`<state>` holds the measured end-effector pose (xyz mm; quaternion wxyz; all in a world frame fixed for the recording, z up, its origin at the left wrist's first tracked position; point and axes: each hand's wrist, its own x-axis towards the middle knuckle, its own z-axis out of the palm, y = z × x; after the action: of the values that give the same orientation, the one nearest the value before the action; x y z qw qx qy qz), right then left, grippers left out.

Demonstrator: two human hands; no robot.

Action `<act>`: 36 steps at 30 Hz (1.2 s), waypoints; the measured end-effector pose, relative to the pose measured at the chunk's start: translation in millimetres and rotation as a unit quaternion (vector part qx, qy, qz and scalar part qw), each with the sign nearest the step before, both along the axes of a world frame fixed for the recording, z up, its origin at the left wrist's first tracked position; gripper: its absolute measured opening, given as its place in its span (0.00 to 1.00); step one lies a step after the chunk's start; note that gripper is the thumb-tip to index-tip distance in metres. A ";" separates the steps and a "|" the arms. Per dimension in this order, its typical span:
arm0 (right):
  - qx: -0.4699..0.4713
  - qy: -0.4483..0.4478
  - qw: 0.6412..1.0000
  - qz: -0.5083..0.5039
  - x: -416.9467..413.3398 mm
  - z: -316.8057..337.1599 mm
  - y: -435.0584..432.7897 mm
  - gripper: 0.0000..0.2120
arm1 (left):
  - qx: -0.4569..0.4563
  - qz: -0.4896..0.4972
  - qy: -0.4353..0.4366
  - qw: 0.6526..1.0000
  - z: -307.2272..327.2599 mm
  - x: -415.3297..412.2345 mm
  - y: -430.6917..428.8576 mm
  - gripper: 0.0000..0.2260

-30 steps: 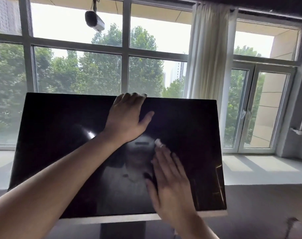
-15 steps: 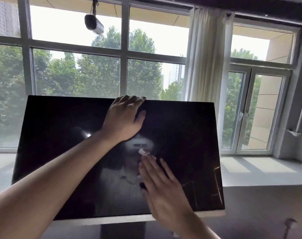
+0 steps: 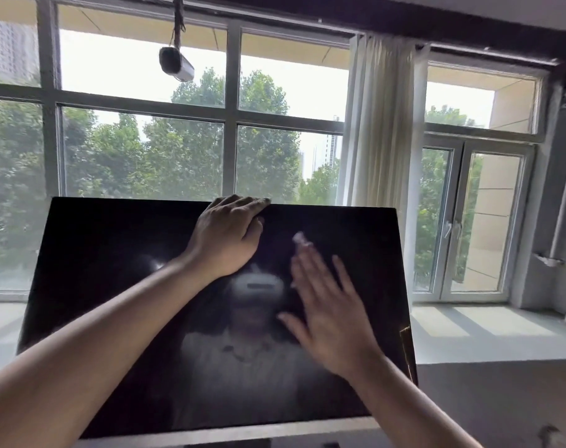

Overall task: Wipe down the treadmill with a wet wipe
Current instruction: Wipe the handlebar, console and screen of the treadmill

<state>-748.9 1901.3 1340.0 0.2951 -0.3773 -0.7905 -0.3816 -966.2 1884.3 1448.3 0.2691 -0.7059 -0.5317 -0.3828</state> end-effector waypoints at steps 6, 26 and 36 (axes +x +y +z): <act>-0.031 0.073 0.997 0.024 -33.5 3.7 -6.3 0.42 | 0.005 -0.002 -0.007 1.000 -1.3 0.4 0.9 0.25; 0.005 0.193 0.981 0.000 -26.8 55.4 21.6 0.41 | 0.025 0.003 -0.007 1.000 -5.1 2.3 4.2 0.26; 0.025 0.051 0.998 -0.023 29.3 53.1 31.3 0.38 | 0.040 0.009 0.018 0.999 -8.1 0.8 4.3 0.24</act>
<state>-719.6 1932.7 1393.1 0.3353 -0.4067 -0.7559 -0.3883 -965.5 1888.6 1440.2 0.3097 -0.6965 -0.5177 -0.3884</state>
